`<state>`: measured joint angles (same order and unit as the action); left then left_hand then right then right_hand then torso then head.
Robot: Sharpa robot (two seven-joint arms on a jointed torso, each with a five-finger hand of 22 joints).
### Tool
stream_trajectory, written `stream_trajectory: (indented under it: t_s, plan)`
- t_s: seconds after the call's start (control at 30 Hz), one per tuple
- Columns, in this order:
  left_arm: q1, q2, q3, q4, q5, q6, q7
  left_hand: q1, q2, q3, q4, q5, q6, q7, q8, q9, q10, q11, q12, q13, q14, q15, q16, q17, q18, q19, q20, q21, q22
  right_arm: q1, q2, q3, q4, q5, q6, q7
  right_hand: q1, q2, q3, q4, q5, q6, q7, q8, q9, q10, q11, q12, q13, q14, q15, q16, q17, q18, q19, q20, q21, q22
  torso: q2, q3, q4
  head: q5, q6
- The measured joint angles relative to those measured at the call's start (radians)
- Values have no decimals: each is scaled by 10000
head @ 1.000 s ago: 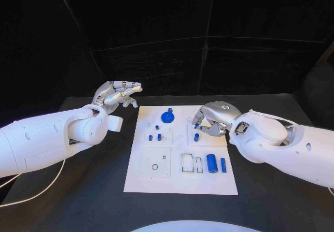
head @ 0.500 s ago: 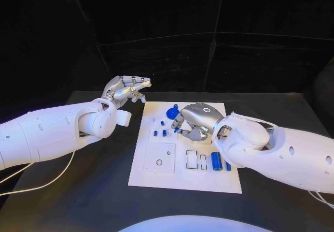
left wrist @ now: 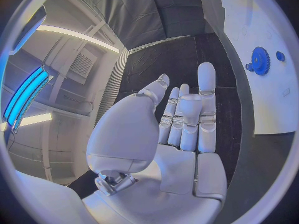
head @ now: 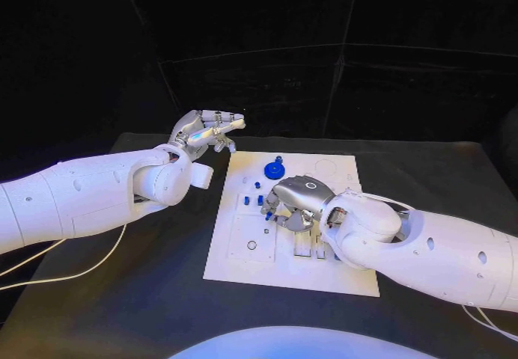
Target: Assemble the parts on the task board
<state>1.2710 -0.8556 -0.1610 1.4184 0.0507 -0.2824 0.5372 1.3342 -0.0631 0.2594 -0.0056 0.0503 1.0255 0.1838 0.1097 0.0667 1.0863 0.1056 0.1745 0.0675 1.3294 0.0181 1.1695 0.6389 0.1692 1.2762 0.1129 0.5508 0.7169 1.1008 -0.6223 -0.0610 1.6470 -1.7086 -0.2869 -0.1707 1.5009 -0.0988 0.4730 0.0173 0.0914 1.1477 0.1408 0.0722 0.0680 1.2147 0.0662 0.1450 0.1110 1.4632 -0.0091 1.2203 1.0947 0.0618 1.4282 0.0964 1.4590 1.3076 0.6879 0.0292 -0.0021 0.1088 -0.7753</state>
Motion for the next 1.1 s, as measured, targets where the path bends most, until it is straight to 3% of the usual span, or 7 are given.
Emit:
stream_trajectory:
  t_s: [0.47, 1.1]
  plan:
    - [0, 32, -1, -15, 0, 26, 0, 0, 0, -30, 30, 0, -36, 36, 0, 1, 0, 0, 38, 1, -36, 36, 0, -16, -4, 0, 0, -46, -16, -179, 145, -5, -168, 9, 406, 76, 0, -1, -1, 0, -1, -9, -7, -6, -1, -1, 1, 0, -4, 0, 0, -1, 1, 0, 0, 0, 0, -1, -6, 2, 0, 18, -91]
    - [1, 86, -1, -14, 3, 47, 0, 0, 0, -56, 1, 0, -73, -1, 0, 1, 0, 0, 38, 2, -36, 36, 0, -24, -5, 0, 0, -46, -23, -280, 256, -9, -297, -167, 735, 6, 1, -1, -2, 0, -5, -13, -10, -28, -4, -1, 1, 0, -12, 0, 0, -1, 1, 0, -1, 0, 0, -1, -5, 0, 1, 15, -99]
